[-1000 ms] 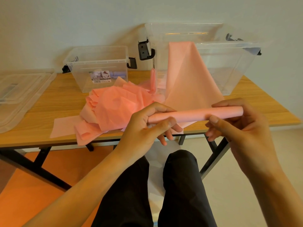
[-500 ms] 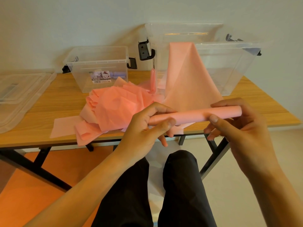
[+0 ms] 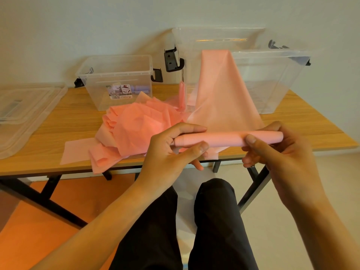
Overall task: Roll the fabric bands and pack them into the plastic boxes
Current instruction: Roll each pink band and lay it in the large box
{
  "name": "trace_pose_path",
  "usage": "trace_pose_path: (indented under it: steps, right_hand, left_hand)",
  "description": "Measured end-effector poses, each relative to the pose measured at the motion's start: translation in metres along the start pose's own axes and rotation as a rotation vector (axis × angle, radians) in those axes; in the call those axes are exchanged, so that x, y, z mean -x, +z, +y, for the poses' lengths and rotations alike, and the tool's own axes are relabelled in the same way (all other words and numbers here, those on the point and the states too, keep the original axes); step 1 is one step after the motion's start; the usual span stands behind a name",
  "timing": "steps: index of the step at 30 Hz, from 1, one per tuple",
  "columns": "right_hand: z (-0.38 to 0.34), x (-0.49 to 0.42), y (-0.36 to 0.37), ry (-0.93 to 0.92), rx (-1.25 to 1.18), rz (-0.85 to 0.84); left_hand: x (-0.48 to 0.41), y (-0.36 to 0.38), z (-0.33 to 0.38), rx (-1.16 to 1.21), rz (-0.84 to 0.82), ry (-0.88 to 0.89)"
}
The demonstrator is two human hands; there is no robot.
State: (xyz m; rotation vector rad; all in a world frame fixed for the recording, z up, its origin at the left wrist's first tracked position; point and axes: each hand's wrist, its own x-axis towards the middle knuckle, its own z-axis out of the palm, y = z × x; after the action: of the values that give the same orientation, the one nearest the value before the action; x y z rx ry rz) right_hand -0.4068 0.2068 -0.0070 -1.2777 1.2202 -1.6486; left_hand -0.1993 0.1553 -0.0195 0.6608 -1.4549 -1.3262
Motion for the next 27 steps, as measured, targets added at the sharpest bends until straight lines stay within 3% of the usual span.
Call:
trace_pose_path:
  steps: [20, 27]
  right_hand:
    - [-0.0024, -0.0037, 0.0031, -0.069, -0.030, -0.049]
    - [-0.0007, -0.0055, 0.0024, -0.065, 0.002, 0.016]
  left_hand:
    - [0.0004, -0.0012, -0.0033, 0.012, 0.003, -0.007]
    - [0.0013, -0.0019, -0.0030, 0.000, -0.042, -0.012]
